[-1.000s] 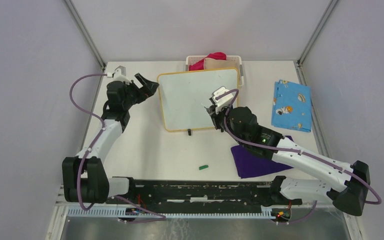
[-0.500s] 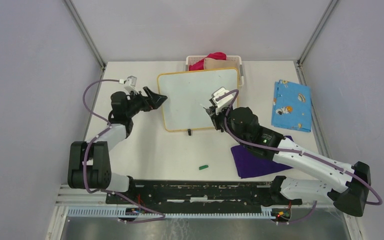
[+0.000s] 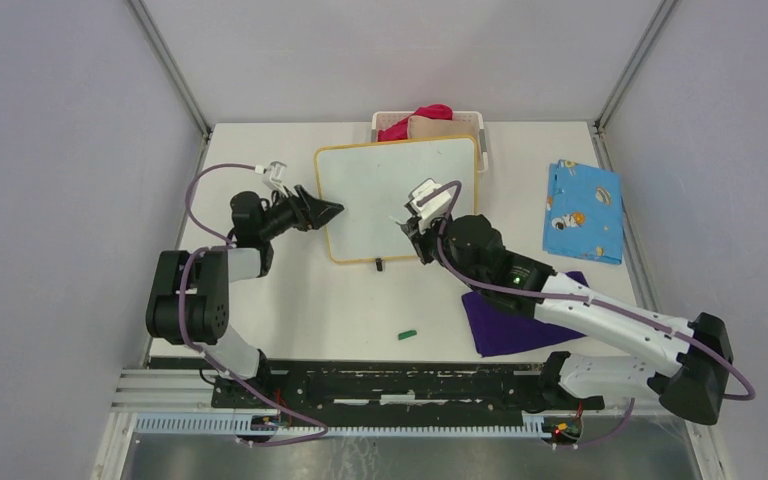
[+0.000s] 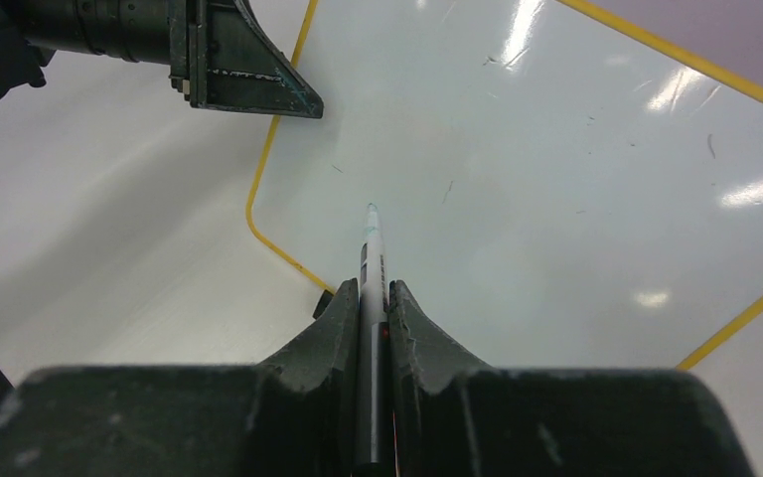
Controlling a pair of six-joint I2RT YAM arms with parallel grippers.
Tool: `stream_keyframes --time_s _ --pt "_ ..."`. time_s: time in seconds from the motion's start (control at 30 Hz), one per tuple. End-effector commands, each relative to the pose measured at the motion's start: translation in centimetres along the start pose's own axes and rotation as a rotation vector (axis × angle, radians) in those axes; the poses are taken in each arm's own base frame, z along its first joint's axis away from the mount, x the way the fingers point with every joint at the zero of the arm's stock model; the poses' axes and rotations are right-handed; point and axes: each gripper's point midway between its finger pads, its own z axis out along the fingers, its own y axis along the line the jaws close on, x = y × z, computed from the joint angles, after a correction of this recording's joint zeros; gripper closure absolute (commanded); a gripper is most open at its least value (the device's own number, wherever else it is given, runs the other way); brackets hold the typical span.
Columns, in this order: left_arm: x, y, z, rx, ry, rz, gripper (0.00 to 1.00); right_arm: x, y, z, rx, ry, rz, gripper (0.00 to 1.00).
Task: Write a sentence on the whiteboard
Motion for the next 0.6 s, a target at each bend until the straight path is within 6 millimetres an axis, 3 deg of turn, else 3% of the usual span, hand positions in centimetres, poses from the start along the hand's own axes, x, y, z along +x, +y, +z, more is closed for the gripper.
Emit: stream_keyframes --time_s 0.0,0.27,0.57 --pt "-0.8 -0.9 0.1 0.054 -0.023 0.037 0.22 -3.4 1.2 1.1 -0.004 -0.098 0.039 1.00" --pt "0.0 -0.5 0.1 0.055 0.003 0.051 0.41 -5.6 2.4 3.0 0.017 -0.168 0.049 1.00" --pt "1.0 0.2 0.1 0.050 0.013 0.051 0.45 -5.9 3.0 4.2 0.009 -0.170 0.051 1.00"
